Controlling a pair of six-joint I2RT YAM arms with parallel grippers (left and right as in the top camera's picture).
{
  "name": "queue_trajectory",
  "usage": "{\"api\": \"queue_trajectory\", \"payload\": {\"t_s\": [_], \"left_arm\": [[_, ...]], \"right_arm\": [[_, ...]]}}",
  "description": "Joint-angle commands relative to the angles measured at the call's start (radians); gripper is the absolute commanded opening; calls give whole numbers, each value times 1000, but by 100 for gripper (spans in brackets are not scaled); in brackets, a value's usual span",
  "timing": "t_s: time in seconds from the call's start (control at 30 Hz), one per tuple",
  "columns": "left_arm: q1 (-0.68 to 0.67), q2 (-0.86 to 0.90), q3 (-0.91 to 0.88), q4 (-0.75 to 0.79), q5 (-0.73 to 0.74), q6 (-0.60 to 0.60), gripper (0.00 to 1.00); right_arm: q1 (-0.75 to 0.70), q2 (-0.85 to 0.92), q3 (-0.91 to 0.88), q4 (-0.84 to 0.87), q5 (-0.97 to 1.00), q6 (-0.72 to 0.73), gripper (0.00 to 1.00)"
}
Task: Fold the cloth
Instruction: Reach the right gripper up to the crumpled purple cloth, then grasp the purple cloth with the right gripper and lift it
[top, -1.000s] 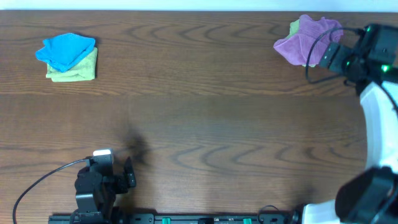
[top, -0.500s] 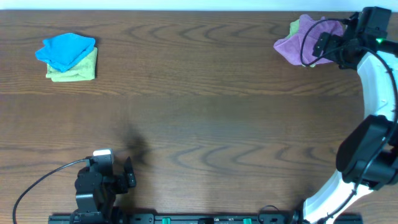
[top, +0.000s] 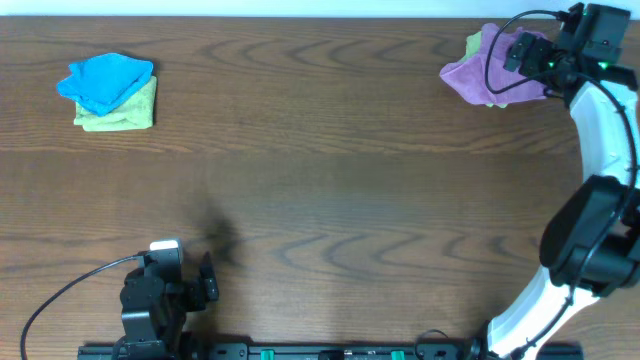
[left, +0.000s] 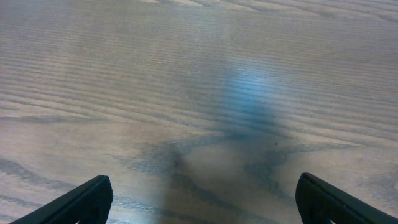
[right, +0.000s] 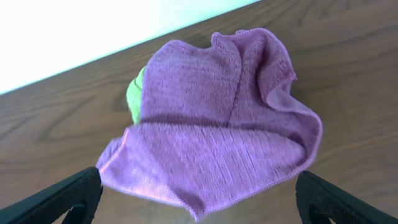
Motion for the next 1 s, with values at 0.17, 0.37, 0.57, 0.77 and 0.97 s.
{"api": "queue_trajectory", "payload": {"t_s": [0.17, 0.37, 0.57, 0.77, 0.97], "left_arm": [[0, -6, -10, -68, -27, 26, 95], [0, -6, -10, -68, -27, 26, 95], [0, -6, -10, -67, -27, 26, 95], [0, -6, -10, -68, -27, 26, 95], [0, -6, -10, -68, -27, 26, 95]], "right_arm": [[-3, 128, 16, 77, -36, 58, 99], [-1, 188, 16, 111, -65, 76, 99], [5, 236, 16, 125, -80, 84, 93], [11, 240, 18, 130, -80, 84, 54], [11, 234, 21, 110, -136, 84, 15]]}}
